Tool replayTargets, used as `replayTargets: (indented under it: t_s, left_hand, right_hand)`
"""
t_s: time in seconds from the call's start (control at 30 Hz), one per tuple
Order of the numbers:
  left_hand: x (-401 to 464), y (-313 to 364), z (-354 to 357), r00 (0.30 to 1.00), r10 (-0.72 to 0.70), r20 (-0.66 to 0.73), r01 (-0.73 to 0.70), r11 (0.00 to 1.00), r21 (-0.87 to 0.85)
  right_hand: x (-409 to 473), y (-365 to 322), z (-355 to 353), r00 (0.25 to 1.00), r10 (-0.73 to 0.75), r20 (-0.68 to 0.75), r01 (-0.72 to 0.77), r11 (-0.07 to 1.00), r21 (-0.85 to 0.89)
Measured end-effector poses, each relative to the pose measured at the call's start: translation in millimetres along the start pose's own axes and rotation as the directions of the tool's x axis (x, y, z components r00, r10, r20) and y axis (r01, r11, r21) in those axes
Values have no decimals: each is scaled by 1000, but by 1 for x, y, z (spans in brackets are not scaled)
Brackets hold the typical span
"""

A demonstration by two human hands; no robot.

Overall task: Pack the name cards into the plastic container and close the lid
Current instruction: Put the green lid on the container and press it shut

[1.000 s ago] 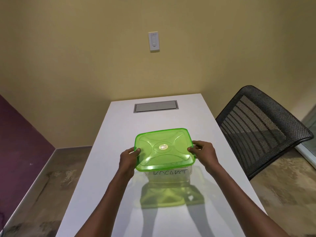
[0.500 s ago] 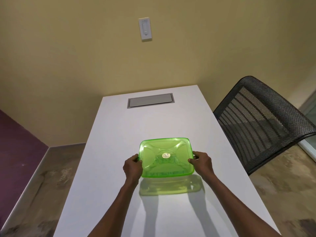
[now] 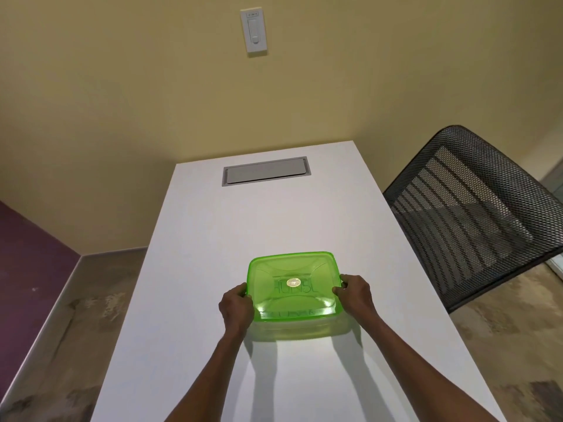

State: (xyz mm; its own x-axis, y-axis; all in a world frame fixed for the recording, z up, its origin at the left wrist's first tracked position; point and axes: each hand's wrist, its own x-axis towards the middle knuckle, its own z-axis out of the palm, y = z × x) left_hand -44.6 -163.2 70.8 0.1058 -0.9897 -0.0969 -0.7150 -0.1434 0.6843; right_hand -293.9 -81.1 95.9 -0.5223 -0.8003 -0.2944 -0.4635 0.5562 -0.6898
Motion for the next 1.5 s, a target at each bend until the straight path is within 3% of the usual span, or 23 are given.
replayTargets:
  t_s: [0.37,0.6,0.73,0.9,1.1,1.27,1.5]
  left_hand:
    - [-4,-1,0,998,-51,26,53,995,-83]
    - [-27,-12,-6,987,-149,57,155,978,-136]
    - [-45,-19,-6,954,-269,132,295,921,-254]
    - [-51,-13,-8,935,-332,124,355,877,-323]
    - [-51,-9,-7,865,-469,177,493,732,-470]
    - [-42,-19,-4,838,-496,228,541,695,-475]
    - [-41,-19,-3,853,-474,219,520,736,-434]
  right_hand:
    - [0,13,6,1000,6,19,-6,1000,5]
    - [-15,34,0,964,210,163,-247,933,260]
    - [-23,44,4,968,208,138,-240,930,278]
    - [-25,38,9,962,260,82,-272,910,312]
    - [-24,37,7,959,270,84,-282,917,280]
    - [-19,43,9,963,249,106,-270,915,299]
    - [-9,55,8,952,238,191,-293,885,360]
